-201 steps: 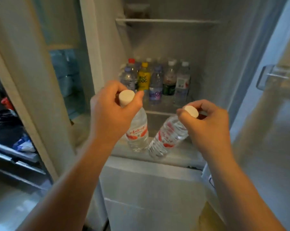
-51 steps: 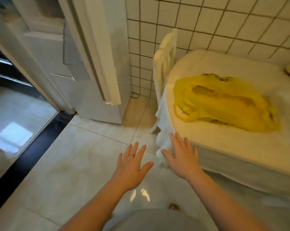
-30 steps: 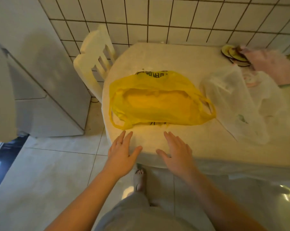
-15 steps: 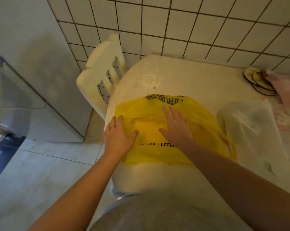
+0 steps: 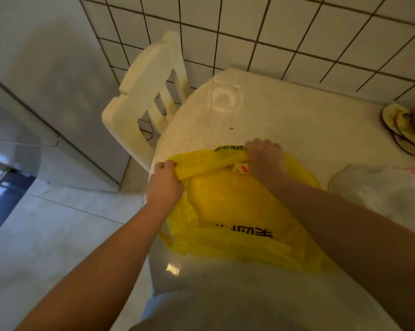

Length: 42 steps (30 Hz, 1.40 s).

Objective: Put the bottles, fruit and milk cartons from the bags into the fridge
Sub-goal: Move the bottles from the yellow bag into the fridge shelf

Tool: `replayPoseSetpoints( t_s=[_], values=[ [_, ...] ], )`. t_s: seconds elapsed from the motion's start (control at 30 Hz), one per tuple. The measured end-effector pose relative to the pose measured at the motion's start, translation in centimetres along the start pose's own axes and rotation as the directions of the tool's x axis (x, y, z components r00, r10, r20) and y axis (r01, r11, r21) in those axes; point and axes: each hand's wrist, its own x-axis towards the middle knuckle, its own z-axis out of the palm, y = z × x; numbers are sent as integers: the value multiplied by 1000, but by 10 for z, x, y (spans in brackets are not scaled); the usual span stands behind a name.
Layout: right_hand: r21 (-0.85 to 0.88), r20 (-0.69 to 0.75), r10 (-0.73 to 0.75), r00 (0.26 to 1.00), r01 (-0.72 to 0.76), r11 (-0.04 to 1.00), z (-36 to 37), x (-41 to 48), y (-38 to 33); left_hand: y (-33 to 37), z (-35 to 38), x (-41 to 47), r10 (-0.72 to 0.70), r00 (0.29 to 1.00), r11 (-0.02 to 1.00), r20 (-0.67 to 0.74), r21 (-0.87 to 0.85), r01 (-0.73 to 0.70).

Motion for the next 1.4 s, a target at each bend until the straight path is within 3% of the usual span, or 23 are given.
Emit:
replayPoseSetpoints(
  t_s=[0.27,0.37,0.57,0.7,0.77,0.83,0.9,0.97,1.0,1.07,1.17,1.3,1.4],
  values=[
    [92,-114,22,993,-11,996,-12,86,6,-13,-32,67,-49,999,994,-14,-95,47],
    [86,-86,5,996,2,996,-5,113,-1,-22,-21,78,-116,993,986,7,-122,116],
    [39,139,65,988,-71,997,27,135,-5,-38,7,76,-181,983,966,12,-184,180],
    [259,450,121,885,-259,930,31,137,-8,-39,0,70,-180,983,910,46,-373,184],
    [327,500,87,862,-281,902,24,129,-10,-36,-9,63,-181,981,916,63,-353,192],
    [359,377,40,925,-186,915,14,113,-13,-30,-20,51,-93,993,971,-70,-227,75],
    [408,120,-13,993,-38,912,7,86,-20,-21,-26,39,54,973,978,-225,-183,-97],
    [470,-111,-42,993,90,878,9,56,-28,-12,-25,32,121,969,962,-216,-216,-168],
    [507,-146,-33,989,103,855,13,42,-30,-9,-22,31,131,977,963,-166,-213,-165],
    [570,-30,43,999,-19,821,21,22,-33,-6,-14,34,109,993,985,-52,-126,-115],
    [425,161,131,978,-189,885,34,11,-36,-6,-6,43,1,998,1000,69,11,-2],
    [209,234,178,956,-228,951,36,22,-43,0,2,56,-103,977,991,184,99,86],
    [9,285,158,945,-167,986,35,35,-48,4,5,61,-164,948,984,271,107,139]
  ],
)
